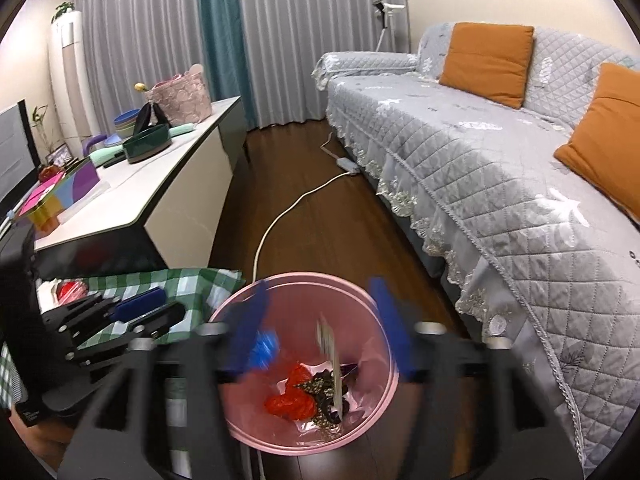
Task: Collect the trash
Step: 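Open both tools to drop the packet and blue bag into the bin, then move both open tools back over the checkered table, then grasp the black plastic item with the right tool while the left tool grasps the white takeout bag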
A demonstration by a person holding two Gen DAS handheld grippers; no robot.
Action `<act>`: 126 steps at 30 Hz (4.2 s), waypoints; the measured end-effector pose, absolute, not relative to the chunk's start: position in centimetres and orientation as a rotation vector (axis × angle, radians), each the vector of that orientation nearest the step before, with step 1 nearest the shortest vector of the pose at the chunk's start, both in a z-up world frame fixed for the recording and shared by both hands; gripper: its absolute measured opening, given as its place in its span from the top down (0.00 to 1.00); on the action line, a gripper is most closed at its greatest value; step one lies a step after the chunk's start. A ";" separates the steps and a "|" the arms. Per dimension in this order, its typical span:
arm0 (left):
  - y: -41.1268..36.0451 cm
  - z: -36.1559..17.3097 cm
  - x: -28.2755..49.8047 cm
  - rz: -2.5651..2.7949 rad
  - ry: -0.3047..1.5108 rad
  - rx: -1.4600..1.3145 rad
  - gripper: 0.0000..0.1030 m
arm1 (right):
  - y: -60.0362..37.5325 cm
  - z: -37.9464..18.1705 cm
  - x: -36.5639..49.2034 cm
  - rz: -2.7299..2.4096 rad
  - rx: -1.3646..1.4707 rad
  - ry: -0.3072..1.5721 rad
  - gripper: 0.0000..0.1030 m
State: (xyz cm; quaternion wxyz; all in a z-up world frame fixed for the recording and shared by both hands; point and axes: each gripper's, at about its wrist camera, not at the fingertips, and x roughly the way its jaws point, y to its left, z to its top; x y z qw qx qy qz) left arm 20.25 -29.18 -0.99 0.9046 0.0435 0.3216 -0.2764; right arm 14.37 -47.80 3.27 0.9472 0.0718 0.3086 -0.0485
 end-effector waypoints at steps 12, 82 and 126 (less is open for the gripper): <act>-22.3 2.7 15.4 -0.491 0.605 0.055 0.51 | -42.9 8.1 11.0 -0.058 0.055 0.385 0.21; 7.3 1.1 11.7 0.073 0.559 -0.133 0.78 | -14.1 -4.2 16.4 0.716 0.110 0.864 0.91; 2.8 0.4 15.3 -0.133 0.638 -0.172 0.96 | -22.1 0.9 15.0 0.472 -0.013 0.636 0.91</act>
